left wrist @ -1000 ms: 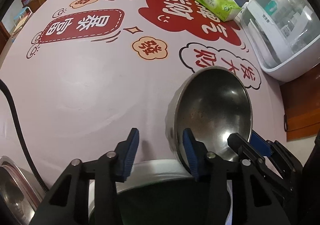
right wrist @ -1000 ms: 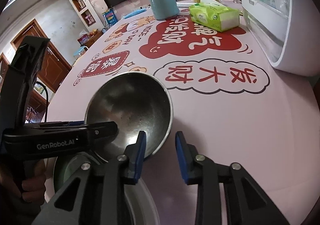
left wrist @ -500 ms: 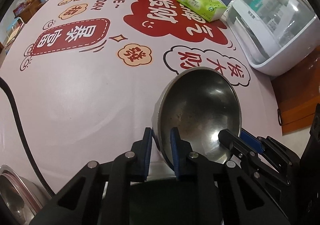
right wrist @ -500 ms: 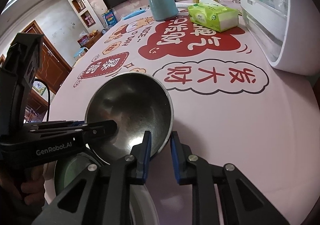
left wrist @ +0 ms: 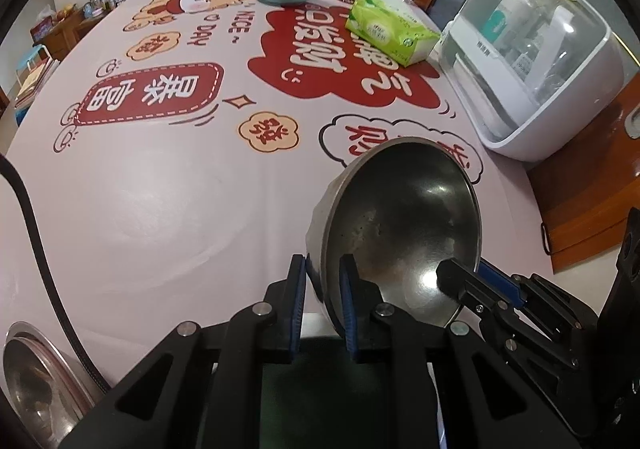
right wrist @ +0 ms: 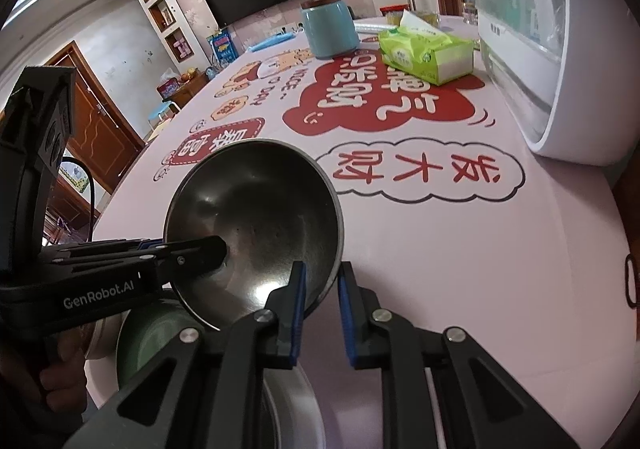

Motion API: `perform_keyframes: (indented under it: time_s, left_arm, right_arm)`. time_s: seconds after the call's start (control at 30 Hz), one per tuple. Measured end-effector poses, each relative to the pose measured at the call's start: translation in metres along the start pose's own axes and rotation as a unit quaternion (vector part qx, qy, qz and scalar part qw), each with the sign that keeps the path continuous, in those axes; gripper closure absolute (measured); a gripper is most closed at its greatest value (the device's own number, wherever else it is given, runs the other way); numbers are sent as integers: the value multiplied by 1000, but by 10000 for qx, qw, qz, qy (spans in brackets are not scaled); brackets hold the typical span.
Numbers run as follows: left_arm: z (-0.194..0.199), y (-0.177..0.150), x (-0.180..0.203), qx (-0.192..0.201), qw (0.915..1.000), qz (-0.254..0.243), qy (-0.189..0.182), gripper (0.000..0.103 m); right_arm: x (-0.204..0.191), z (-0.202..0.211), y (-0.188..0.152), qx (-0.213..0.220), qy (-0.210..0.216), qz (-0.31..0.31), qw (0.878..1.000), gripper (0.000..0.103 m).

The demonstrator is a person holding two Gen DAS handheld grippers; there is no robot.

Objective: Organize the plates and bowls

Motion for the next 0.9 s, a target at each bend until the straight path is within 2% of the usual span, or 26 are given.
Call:
perform_keyframes:
  time_s: [0.37, 0.9]
  left_arm:
    - [34, -10, -4, 417, 9990, 36, -134, 88]
    - [83, -37, -32, 960, 9948, 317, -96, 88]
  right_arm:
    - [-18, 24, 3, 275, -71, 280, 9992, 87]
    - [-66, 46, 2, 517, 51, 942, 9942, 87]
Point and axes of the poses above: each gripper's, at about its wrist camera, not at the fingertips, and z roughly against the way its jaws point, x to its right, y to its top, the point moved 1 cm from there along -z, roughly the way its jaws point, and after that the axes turned 9 degrees about z, right-handed, at the moved point
